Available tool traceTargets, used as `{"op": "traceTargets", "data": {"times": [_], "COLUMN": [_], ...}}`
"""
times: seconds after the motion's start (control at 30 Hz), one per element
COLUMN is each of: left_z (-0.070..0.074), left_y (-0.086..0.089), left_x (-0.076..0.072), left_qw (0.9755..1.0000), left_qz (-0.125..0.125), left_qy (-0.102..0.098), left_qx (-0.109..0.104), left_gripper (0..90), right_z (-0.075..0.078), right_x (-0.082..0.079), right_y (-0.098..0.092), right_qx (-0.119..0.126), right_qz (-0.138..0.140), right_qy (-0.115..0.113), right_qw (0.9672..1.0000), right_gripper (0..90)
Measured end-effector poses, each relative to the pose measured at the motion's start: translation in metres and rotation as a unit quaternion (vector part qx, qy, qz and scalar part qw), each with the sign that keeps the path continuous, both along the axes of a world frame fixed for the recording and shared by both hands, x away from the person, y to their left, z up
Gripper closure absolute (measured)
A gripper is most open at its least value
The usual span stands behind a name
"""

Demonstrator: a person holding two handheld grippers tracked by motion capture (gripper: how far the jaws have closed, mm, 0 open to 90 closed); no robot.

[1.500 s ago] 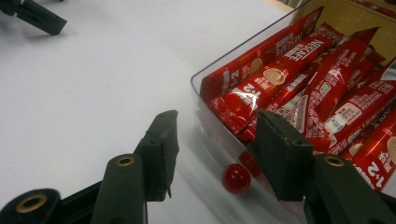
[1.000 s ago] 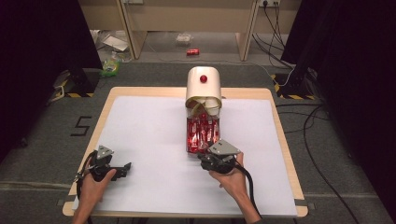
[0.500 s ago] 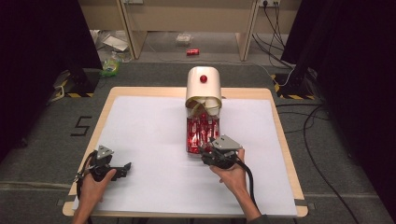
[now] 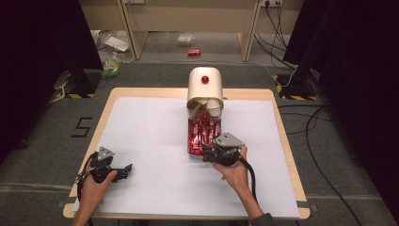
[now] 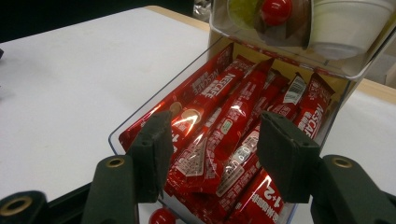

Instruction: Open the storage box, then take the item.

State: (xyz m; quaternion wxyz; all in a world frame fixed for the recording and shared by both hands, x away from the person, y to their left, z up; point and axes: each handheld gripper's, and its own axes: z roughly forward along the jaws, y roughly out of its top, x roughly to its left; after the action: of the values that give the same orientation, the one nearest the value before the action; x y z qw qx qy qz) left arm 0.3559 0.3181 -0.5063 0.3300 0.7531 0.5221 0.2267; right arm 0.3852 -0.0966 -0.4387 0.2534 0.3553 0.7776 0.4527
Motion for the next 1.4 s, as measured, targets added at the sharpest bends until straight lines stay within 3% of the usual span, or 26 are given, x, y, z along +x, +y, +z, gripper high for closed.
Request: {"op": "traceTargets", "data": {"times": [0.6, 0.97, 1.4], "left_z": [0.0, 0.0, 0.0], "left_y": [0.0, 0.0, 0.0], "left_x": [0.0, 0.0, 0.0], "left_qw": [1.0, 1.0, 1.0], "left_qz": [0.0, 0.0, 0.0], "left_qy": [0.001, 0.001, 0.0], "left_qx": [-0.001, -0.001, 0.0], "left_gripper": [1.1, 1.1, 1.1], "right_z": [0.0, -0.001, -0.01], "right_x": [0.006, 0.008, 0.015], "right_y": [0.001, 0.004, 0.016], "right_qx": [0.003, -0.006, -0.034], "right_qz": [0.002, 0.003, 0.012], "right_qy": [0.003, -0.002, -0.003], "right_qw": [1.0, 1.0, 0.9993], "right_gripper": [46.1, 46.0, 46.1]}}
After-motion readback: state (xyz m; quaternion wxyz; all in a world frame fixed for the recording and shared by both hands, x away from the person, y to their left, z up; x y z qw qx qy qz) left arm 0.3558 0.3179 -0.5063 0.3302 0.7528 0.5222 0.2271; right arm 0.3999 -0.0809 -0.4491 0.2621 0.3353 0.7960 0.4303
